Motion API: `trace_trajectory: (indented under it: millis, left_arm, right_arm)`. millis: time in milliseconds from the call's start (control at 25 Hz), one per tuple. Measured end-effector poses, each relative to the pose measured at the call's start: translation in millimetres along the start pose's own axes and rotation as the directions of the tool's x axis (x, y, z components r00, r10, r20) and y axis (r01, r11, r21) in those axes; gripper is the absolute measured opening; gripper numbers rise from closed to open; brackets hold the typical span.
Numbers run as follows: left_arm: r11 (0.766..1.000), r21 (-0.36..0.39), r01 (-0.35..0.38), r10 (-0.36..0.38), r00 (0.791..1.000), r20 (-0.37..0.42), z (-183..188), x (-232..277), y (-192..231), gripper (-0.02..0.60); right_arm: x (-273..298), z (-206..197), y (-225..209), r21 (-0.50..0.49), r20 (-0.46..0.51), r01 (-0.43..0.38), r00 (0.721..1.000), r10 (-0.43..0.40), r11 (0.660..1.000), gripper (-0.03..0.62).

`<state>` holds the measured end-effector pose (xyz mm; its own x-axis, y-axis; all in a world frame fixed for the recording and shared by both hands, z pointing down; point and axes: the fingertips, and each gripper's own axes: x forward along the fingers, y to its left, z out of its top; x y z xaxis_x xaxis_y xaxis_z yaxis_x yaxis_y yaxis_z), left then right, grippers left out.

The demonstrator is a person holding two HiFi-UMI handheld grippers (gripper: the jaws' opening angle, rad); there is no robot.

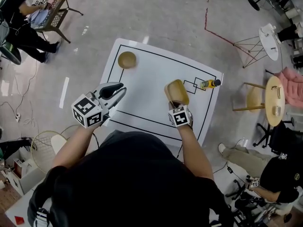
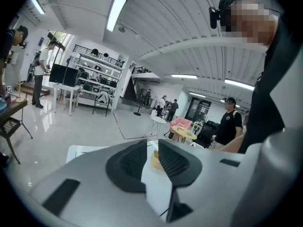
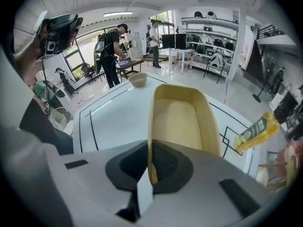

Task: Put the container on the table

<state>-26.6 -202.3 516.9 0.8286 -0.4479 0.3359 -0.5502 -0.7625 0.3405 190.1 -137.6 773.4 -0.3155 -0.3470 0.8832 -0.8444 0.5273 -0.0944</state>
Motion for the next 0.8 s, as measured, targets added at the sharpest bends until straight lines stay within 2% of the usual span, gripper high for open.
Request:
trace_trajectory:
  millis: [440, 800]
  left_arm:
    - [1.000, -0.009, 0.005, -0.005, 1.000, -0.021, -5, 12, 7, 0.078]
    - [1.000, -0.023, 0.017, -0.017, 0.999, -0.030, -12, 20, 11, 0.078]
  right_arm:
    - [19, -5, -3, -0.049, -0.053, -0.001, 0.999, -0.002, 0.999, 0.008]
    - [30, -8, 2, -0.049, -0.071, -0.018, 0.997, 0.014, 0.999, 0.008]
